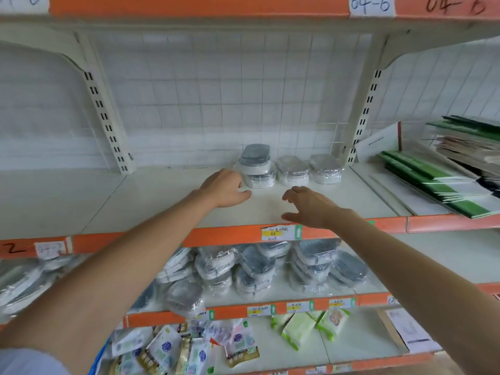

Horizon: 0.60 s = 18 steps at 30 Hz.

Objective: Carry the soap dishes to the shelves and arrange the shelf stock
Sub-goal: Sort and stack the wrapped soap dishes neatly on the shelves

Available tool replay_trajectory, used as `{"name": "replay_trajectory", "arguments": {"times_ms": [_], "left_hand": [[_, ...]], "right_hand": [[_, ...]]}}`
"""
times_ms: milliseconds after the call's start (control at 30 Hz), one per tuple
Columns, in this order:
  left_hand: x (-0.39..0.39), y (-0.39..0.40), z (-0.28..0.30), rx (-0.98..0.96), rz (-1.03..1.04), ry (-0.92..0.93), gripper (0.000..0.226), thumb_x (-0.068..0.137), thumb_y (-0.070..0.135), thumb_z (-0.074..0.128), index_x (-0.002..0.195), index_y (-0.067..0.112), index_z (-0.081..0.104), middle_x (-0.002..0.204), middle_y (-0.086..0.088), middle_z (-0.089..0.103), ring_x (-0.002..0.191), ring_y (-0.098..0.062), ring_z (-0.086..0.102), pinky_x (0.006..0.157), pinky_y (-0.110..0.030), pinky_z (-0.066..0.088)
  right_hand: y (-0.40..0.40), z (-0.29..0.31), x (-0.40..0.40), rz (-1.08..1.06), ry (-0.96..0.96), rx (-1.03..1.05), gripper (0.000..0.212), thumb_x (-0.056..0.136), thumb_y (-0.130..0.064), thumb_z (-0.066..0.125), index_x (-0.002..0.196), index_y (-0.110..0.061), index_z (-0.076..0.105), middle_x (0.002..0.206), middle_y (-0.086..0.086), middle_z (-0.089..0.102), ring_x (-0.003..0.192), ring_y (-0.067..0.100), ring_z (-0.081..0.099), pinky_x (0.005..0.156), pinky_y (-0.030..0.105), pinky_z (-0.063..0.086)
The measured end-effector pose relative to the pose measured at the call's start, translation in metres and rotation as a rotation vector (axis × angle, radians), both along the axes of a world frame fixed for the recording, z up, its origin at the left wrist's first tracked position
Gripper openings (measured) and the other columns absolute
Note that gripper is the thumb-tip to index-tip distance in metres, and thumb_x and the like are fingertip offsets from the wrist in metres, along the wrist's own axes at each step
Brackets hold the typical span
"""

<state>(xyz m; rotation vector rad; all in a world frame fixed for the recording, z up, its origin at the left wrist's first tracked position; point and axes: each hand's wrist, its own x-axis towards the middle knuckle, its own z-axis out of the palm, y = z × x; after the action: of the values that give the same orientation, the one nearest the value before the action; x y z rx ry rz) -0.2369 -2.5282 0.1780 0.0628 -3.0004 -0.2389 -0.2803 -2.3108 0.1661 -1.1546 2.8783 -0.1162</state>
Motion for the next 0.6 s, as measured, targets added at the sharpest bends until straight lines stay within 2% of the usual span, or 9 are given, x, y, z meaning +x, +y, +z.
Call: {"name": "replay_trajectory", "arguments": {"times_ms": [33, 100, 233, 367, 500, 600], "left_hand": [[-0.007, 0.008, 0.002, 0.002, 0.005, 0.013, 0.042, 0.090, 0.034, 0.056, 0.058, 0.011, 0.041, 0.062, -0.002, 0.045, 0.071, -0.028, 0.052, 0.060, -0.032, 0.037], [-0.023, 0.023, 0.004, -0.016, 0.030, 0.038, 0.045, 0.091, 0.031, 0.054, 0.055, 0.012, 0.034, 0.061, 0.000, 0.041, 0.075, -0.029, 0.054, 0.061, -0.029, 0.034], [-0.052, 0.045, 0.003, -0.050, 0.073, 0.078, 0.031, 0.092, 0.031, 0.050, 0.073, 0.007, 0.051, 0.092, -0.013, 0.060, 0.095, -0.032, 0.059, 0.069, -0.030, 0.042], [-0.076, 0.046, 0.010, -0.080, 0.123, 0.109, 0.040, 0.094, 0.036, 0.050, 0.101, -0.002, 0.060, 0.113, -0.016, 0.057, 0.106, -0.030, 0.054, 0.079, -0.034, 0.044], [-0.102, 0.029, 0.020, -0.076, 0.177, 0.087, 0.046, 0.094, 0.040, 0.049, 0.110, -0.002, 0.061, 0.120, -0.016, 0.053, 0.112, -0.030, 0.051, 0.087, -0.037, 0.046], [-0.124, 0.016, 0.016, -0.095, 0.211, 0.029, 0.055, 0.093, 0.050, 0.045, 0.109, 0.000, 0.062, 0.120, -0.016, 0.055, 0.113, -0.030, 0.050, 0.084, -0.035, 0.045]], "right_hand": [[0.008, 0.000, -0.007, -0.012, -0.003, -0.001, 0.055, 0.093, -0.039, 0.056, 0.138, -0.012, 0.041, 0.134, 0.006, 0.047, 0.125, 0.021, 0.042, 0.100, 0.033, 0.038], [0.023, 0.002, -0.022, -0.030, 0.001, 0.005, 0.056, 0.093, -0.039, 0.055, 0.138, -0.010, 0.040, 0.135, 0.007, 0.047, 0.126, 0.022, 0.042, 0.101, 0.033, 0.037], [0.040, 0.007, -0.053, -0.069, 0.043, 0.001, 0.056, 0.093, -0.041, 0.054, 0.138, -0.009, 0.041, 0.135, 0.009, 0.047, 0.126, 0.024, 0.044, 0.103, 0.036, 0.036], [0.034, 0.007, -0.077, -0.075, 0.024, -0.033, 0.059, 0.093, -0.041, 0.055, 0.139, -0.007, 0.039, 0.138, 0.009, 0.045, 0.128, 0.026, 0.042, 0.105, 0.035, 0.036], [0.013, 0.004, -0.099, -0.097, 0.026, -0.045, 0.058, 0.093, -0.041, 0.055, 0.136, -0.006, 0.040, 0.135, 0.011, 0.045, 0.126, 0.028, 0.042, 0.104, 0.037, 0.035], [-0.003, -0.001, -0.118, -0.139, 0.019, -0.028, 0.059, 0.092, -0.044, 0.054, 0.135, -0.006, 0.039, 0.136, 0.011, 0.044, 0.127, 0.029, 0.040, 0.105, 0.041, 0.035]]}}
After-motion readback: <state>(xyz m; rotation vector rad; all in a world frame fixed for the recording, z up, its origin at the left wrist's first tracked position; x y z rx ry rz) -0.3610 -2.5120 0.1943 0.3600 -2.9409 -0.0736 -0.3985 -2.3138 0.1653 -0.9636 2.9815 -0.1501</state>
